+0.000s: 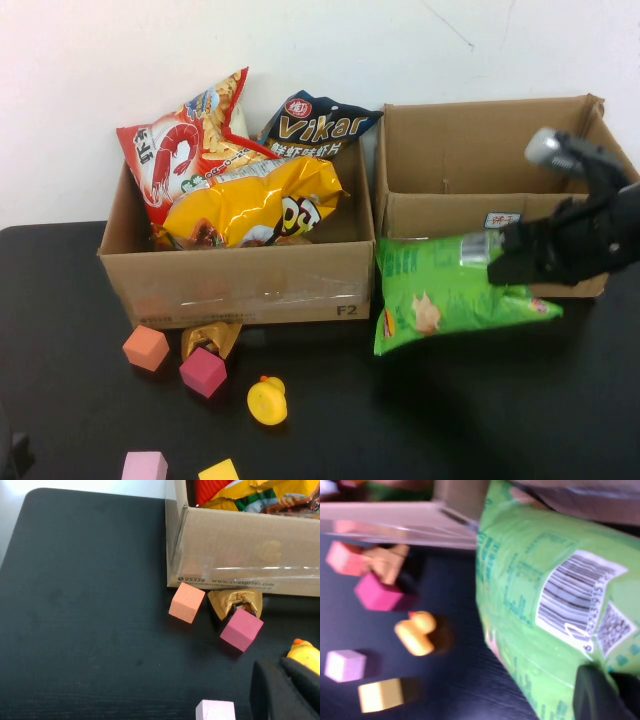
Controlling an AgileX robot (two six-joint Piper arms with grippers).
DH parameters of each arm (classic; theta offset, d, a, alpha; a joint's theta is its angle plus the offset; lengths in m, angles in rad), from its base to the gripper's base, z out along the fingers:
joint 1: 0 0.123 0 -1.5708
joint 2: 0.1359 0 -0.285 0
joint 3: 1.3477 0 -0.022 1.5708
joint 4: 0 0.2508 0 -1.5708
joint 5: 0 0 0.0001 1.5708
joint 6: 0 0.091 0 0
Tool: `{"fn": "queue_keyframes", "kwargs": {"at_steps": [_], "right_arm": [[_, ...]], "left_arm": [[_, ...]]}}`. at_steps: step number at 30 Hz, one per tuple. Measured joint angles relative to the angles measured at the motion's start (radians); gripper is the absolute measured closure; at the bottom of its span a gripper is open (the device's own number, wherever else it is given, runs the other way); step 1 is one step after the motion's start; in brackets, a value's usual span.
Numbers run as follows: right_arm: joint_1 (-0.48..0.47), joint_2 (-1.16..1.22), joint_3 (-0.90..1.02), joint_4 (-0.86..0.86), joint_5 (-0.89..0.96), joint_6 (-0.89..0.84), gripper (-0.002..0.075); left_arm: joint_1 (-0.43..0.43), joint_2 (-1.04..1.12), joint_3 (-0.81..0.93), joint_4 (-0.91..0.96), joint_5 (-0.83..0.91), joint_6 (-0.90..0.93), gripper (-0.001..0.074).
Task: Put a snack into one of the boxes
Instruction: Pick up the potato chip, then place the potato chip in the potato chip box
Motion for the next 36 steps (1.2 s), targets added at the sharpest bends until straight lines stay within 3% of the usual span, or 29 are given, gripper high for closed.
{"fn": "queue_keyframes", "kwargs": {"at_steps": [4,11,19,25,28,34,36], "right_arm": [[0.000,-0.086,0.000,0.054,0.034,-0.030,0.0716],[0.009,-0.164,-0.068,0.448,0.052,-0.310,0.0716],[0.094,-0.003,-0.292,0.778,0.022,-0.581,0.0716],[0.175,0.197,-0.511,0.843,-0.059,-0.646,0.0710],[0.217,0.330,-0.641,0.832,-0.169,-0.678,0.0601],[0.223,0.424,-0.688,0.758,-0.164,-0.602,0.0228],[0.223,0.424,-0.688,0.705,-0.162,-0.585,0.0192]], "left_arm": [[0.000,0.000,0.000,0.000,0.001,0.000,0.0736],[0.000,0.000,0.000,0.000,0.005,0.000,0.0736],[0.000,0.000,0.000,-0.017,0.011,0.000,0.0736],[0.000,0.000,0.000,-0.022,0.013,0.000,0.0736],[0.000,0.000,0.000,-0.025,0.020,0.002,0.0736],[0.000,0.000,0.000,-0.025,0.020,0.007,0.0736],[0.000,0.003,0.000,-0.025,0.020,0.017,0.0736]]}}
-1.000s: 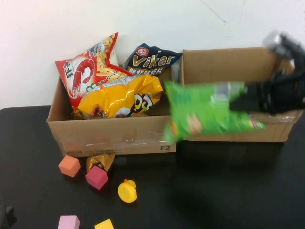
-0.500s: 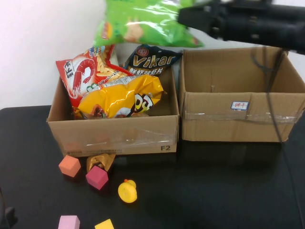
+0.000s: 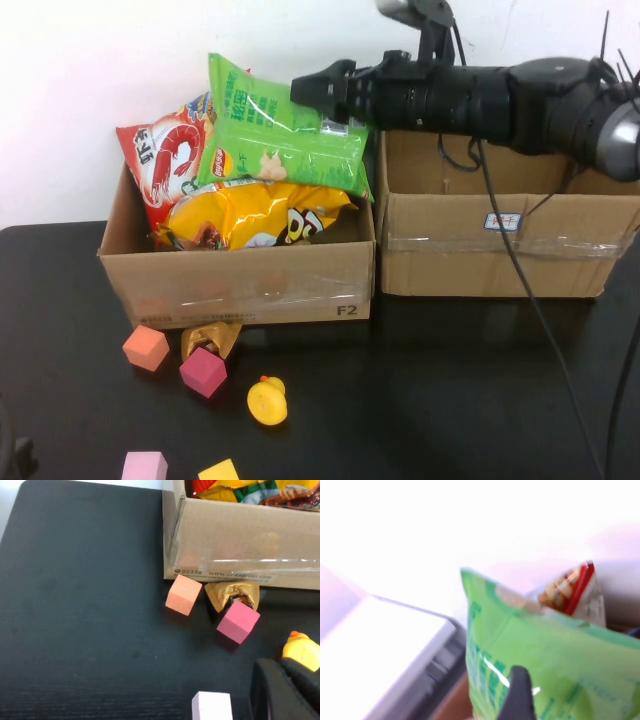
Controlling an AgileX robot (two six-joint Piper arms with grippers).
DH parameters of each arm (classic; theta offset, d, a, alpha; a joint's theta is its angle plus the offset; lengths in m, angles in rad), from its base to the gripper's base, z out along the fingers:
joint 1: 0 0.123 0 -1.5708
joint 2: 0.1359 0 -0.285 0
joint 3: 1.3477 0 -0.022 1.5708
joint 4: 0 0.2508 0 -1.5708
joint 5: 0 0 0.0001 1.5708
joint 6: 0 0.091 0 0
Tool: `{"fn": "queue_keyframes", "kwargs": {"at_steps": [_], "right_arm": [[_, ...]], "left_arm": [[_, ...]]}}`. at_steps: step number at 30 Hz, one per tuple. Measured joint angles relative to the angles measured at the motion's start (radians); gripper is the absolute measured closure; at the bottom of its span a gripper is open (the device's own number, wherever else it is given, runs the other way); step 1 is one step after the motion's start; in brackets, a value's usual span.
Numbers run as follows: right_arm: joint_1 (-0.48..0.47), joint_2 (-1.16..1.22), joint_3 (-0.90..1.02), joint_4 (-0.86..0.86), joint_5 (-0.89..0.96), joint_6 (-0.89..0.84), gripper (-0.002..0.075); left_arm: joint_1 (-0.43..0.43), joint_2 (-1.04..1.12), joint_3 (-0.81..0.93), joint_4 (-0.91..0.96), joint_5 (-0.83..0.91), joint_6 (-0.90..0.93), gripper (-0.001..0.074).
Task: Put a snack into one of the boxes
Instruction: Place the potato chip in the potato chip box, then pick up the biscuit
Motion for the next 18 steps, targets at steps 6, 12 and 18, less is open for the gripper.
{"fn": "queue_keyframes", "kwargs": {"at_steps": [6,12,18], "right_arm": [[-0.006,-0.070,-0.001,-0.230,0.005,0.072,0.0189],[-0.021,-0.222,-0.001,-0.390,0.002,0.102,0.0190],[-0.068,-0.388,-0.002,-0.618,0.141,0.366,0.0213]], "left_arm": [[0.000,0.021,0.000,0.006,0.007,0.004,0.0736],[0.000,0.050,0.000,0.001,0.014,0.008,0.0736],[0.000,0.113,-0.045,-0.097,0.144,0.095,0.0736]]}}
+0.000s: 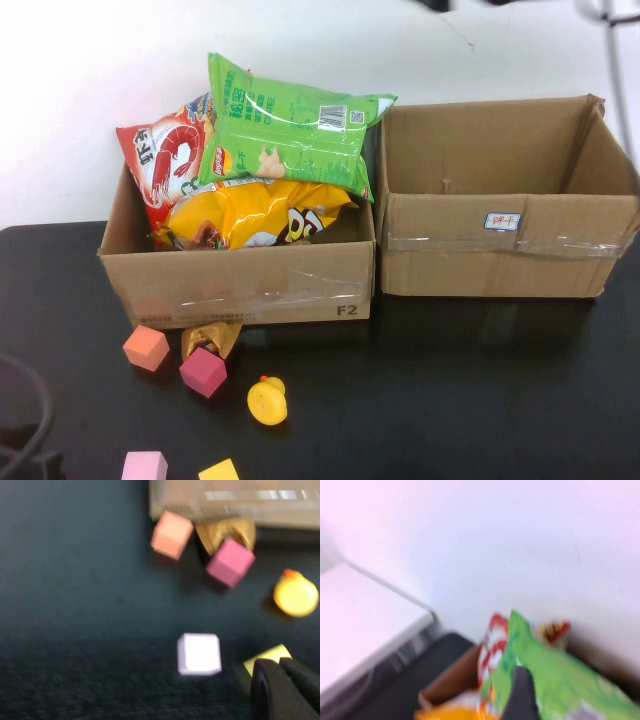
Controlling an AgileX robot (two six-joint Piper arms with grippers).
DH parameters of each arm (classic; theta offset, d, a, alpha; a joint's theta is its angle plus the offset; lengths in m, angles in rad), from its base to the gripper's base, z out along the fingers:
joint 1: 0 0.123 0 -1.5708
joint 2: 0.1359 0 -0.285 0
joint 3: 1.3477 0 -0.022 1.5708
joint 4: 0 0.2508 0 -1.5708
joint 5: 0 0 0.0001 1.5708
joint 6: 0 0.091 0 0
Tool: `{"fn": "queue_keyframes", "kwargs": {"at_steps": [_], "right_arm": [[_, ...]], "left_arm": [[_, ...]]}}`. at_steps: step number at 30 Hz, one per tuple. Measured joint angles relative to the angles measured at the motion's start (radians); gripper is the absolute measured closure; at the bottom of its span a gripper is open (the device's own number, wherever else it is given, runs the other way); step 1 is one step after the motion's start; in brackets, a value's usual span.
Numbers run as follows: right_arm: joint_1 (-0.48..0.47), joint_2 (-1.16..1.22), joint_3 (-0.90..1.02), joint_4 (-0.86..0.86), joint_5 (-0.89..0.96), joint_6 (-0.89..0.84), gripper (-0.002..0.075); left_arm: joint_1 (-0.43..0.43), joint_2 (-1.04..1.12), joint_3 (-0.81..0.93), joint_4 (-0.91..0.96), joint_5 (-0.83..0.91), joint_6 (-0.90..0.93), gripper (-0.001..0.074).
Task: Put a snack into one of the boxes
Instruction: Pick up the biscuit
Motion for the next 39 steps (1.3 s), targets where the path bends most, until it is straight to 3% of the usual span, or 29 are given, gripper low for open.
{"fn": "queue_keyframes", "kwargs": {"at_steps": [4,6,9,11,14,18,25,28,30,33,35,39], "right_arm": [[-0.019,-0.091,-0.006,-0.204,0.136,0.164,0.0311],[-0.021,-0.121,-0.006,-0.293,0.197,0.223,0.0400],[-0.021,-0.152,0.001,-0.367,0.299,0.287,0.0597],[-0.021,-0.185,0.046,-0.376,0.316,0.296,0.0666],[-0.021,-0.269,0.221,-0.389,0.262,0.296,0.0706],[-0.021,-0.387,0.459,-0.409,0.151,0.291,0.0715],[-0.021,-0.579,0.854,-0.458,-0.033,0.277,0.0716],[-0.021,-0.635,0.952,-0.465,-0.055,0.277,0.0716],[-0.021,-0.667,0.994,-0.470,-0.062,0.284,0.0716],[-0.021,-0.713,1.032,-0.490,-0.064,0.313,0.0716],[-0.021,-0.739,1.039,-0.517,-0.064,0.342,0.0716],[-0.021,-0.772,1.039,-0.565,-0.061,0.390,0.0717]], "left_arm": [[0.000,0.074,-0.057,-0.065,0.011,0.055,0.0736],[0.000,0.121,-0.084,-0.082,-0.015,0.074,0.0736],[0.000,0.178,-0.109,-0.093,-0.096,0.102,0.0736],[0.000,0.205,-0.114,-0.099,-0.180,0.122,0.0736],[-0.005,0.244,-0.116,-0.101,-0.383,0.190,0.0736],[-0.075,0.272,-0.105,-0.105,-0.547,0.230,0.0736],[-0.301,0.400,-0.081,-0.124,-0.694,0.236,0.0729],[-0.365,0.507,-0.081,-0.126,-0.769,0.245,0.0641],[-0.383,0.587,-0.081,-0.131,-0.821,0.247,0.0521],[-0.390,0.718,-0.081,-0.174,-0.905,0.249,0.0259],[-0.390,0.818,-0.087,-0.239,-0.932,0.249,0.0134],[-0.390,0.965,-0.144,-0.323,-0.929,0.253,0.0061]]}}
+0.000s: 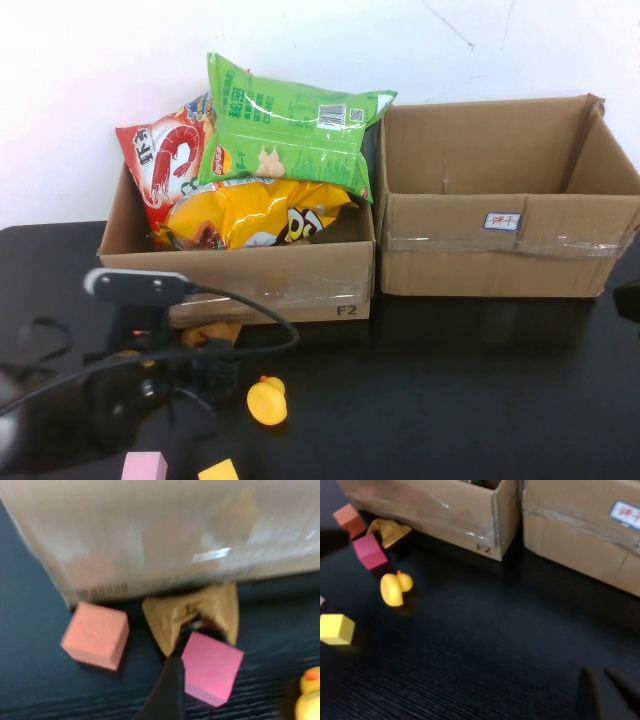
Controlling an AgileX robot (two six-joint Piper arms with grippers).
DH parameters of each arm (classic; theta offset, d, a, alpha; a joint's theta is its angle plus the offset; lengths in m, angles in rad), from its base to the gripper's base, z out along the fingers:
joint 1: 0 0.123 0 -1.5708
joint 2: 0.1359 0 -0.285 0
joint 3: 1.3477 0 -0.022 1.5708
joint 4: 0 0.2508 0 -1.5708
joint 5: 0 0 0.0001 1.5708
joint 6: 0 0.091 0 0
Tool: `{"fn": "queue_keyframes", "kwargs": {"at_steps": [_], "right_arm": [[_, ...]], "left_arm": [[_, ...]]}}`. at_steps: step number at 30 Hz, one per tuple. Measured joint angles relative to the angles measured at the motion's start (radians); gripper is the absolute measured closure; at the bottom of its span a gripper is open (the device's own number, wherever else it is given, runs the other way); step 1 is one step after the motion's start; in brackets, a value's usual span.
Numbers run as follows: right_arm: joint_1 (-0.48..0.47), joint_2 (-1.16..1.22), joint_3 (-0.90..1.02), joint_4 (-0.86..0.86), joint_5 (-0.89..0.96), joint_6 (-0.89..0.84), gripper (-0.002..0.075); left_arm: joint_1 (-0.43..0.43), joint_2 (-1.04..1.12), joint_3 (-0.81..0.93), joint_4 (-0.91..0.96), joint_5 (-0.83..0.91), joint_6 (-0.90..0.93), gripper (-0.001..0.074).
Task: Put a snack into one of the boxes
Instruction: Pick up the biscuit
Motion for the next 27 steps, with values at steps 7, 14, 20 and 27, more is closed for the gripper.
{"fn": "queue_keyframes", "kwargs": {"at_steps": [7,14,20,27], "right_arm": [[0.000,-0.015,0.000,-0.031,0.033,0.045,0.0717],[0.000,-0.016,0.000,-0.059,0.071,0.060,0.0717],[0.000,-0.016,0.000,-0.063,0.075,0.081,0.0717],[0.000,-0.018,0.000,-0.063,0.099,0.105,0.0718]], "left_arm": [[-0.003,0.210,-0.132,-0.024,0.008,0.016,0.0048],[-0.005,0.335,-0.210,-0.027,-0.099,0.030,0.0048],[-0.005,0.414,-0.247,0.011,-0.148,0.047,0.0048],[-0.005,0.442,-0.272,0.056,-0.155,0.051,0.0225]]}}
